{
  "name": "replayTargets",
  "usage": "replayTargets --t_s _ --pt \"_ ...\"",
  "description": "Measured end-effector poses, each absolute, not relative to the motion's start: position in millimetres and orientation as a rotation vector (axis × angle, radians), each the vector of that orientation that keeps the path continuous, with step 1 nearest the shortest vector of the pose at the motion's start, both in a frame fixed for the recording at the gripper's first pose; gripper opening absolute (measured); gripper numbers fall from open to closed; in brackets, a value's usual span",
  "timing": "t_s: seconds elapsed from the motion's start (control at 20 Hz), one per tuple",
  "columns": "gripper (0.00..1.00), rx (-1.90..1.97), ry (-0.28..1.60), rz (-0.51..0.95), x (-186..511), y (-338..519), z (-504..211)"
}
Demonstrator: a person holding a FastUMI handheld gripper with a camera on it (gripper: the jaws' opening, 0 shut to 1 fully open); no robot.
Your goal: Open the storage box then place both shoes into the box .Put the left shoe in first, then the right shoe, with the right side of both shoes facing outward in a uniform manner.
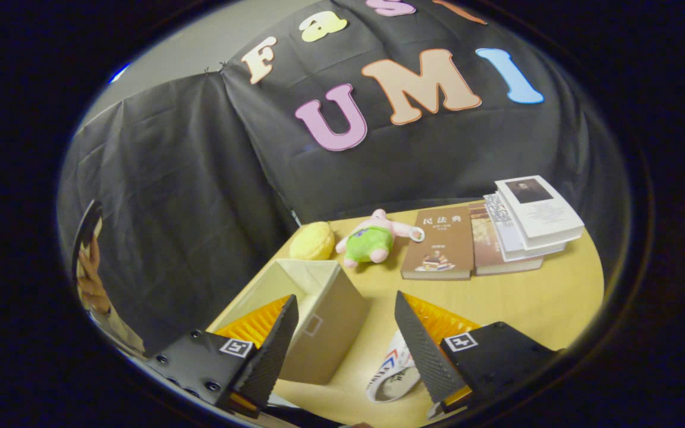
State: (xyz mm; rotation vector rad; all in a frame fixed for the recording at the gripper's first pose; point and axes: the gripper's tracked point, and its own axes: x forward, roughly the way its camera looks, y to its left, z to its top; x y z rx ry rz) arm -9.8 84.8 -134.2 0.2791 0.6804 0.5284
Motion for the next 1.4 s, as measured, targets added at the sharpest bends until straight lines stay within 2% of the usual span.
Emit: replayTargets --t_s 0.5,1.0,1.4 --pt "1.0 0.088 0.904 0.554 -26 43 -242" --pt "0.89 -0.112 1.108 0.623 -45 27 -318" --pt "0.66 -0.162 1.228 0.603 -48 36 -349"
